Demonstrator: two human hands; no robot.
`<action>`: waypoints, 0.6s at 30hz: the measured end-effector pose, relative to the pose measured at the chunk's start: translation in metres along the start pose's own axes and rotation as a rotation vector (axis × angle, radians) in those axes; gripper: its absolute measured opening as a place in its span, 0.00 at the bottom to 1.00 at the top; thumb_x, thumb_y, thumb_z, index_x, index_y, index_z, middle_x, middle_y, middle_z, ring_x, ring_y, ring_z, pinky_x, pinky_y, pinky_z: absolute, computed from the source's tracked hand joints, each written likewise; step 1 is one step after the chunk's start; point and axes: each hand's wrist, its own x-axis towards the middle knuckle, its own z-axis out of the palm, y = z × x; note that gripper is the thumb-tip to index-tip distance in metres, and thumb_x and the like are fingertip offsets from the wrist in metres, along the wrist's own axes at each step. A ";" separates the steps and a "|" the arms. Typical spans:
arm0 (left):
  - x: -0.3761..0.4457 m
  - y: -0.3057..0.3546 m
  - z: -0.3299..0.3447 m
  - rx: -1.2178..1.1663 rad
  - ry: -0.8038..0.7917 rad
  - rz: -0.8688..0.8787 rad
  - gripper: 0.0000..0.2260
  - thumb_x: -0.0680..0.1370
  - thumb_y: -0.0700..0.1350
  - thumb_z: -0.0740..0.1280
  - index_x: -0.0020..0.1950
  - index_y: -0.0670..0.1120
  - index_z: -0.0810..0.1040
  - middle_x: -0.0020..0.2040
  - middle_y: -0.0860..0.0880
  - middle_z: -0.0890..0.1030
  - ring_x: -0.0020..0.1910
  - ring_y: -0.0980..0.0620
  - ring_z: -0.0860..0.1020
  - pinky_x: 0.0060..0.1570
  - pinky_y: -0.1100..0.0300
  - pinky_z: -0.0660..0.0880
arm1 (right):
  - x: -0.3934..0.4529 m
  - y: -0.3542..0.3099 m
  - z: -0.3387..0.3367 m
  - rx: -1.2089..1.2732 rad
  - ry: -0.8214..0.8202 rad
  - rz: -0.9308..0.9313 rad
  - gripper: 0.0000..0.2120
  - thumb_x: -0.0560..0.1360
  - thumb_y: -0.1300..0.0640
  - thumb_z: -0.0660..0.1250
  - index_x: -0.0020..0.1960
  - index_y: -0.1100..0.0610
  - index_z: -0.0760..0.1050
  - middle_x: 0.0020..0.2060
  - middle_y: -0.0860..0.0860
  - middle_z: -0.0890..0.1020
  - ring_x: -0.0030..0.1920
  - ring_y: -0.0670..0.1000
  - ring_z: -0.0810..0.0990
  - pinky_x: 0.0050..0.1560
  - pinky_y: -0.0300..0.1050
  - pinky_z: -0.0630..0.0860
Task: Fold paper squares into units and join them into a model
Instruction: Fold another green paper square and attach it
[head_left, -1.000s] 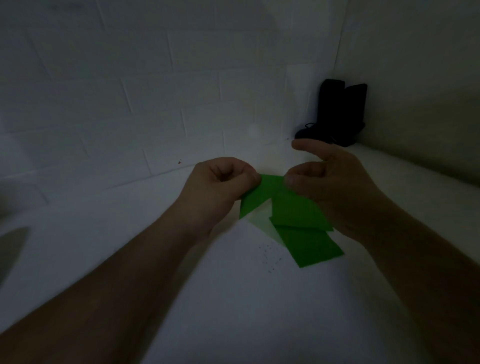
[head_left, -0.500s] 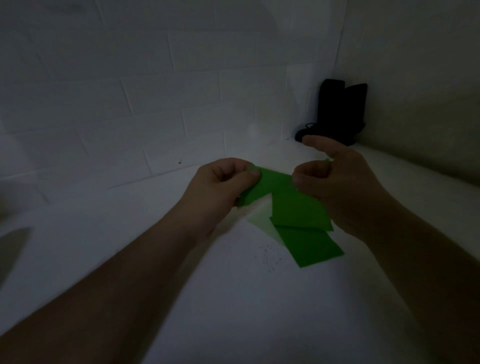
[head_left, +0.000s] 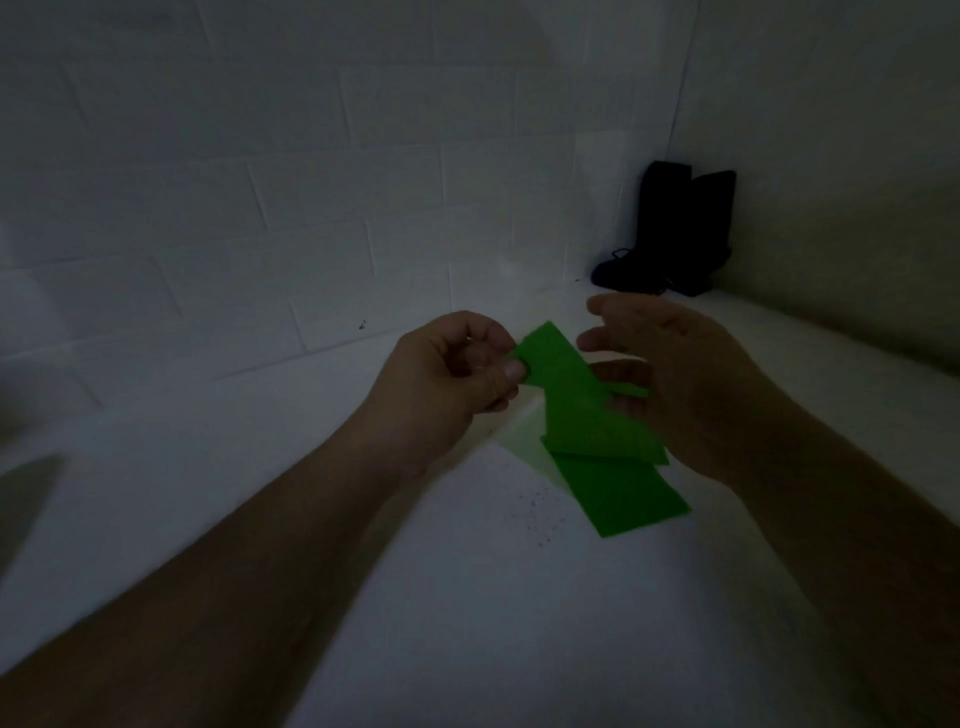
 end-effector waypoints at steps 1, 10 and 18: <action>0.000 0.000 0.000 0.020 -0.017 0.010 0.06 0.77 0.33 0.72 0.48 0.44 0.80 0.40 0.45 0.83 0.40 0.48 0.80 0.46 0.51 0.80 | -0.001 0.000 0.000 -0.003 -0.012 0.003 0.18 0.70 0.45 0.71 0.58 0.49 0.82 0.47 0.49 0.87 0.52 0.58 0.85 0.50 0.51 0.84; -0.001 0.001 0.002 0.075 0.014 0.064 0.04 0.77 0.38 0.74 0.47 0.47 0.84 0.43 0.43 0.84 0.41 0.45 0.79 0.47 0.47 0.79 | -0.010 0.003 0.008 -0.310 -0.074 -0.145 0.19 0.71 0.66 0.76 0.57 0.49 0.82 0.39 0.51 0.86 0.38 0.50 0.85 0.40 0.43 0.83; -0.005 0.005 0.012 -0.222 -0.065 -0.111 0.29 0.68 0.42 0.77 0.68 0.49 0.73 0.55 0.39 0.85 0.53 0.41 0.85 0.52 0.51 0.83 | -0.007 0.004 0.010 0.153 -0.044 -0.048 0.30 0.63 0.66 0.75 0.64 0.53 0.77 0.34 0.53 0.83 0.36 0.52 0.83 0.42 0.46 0.80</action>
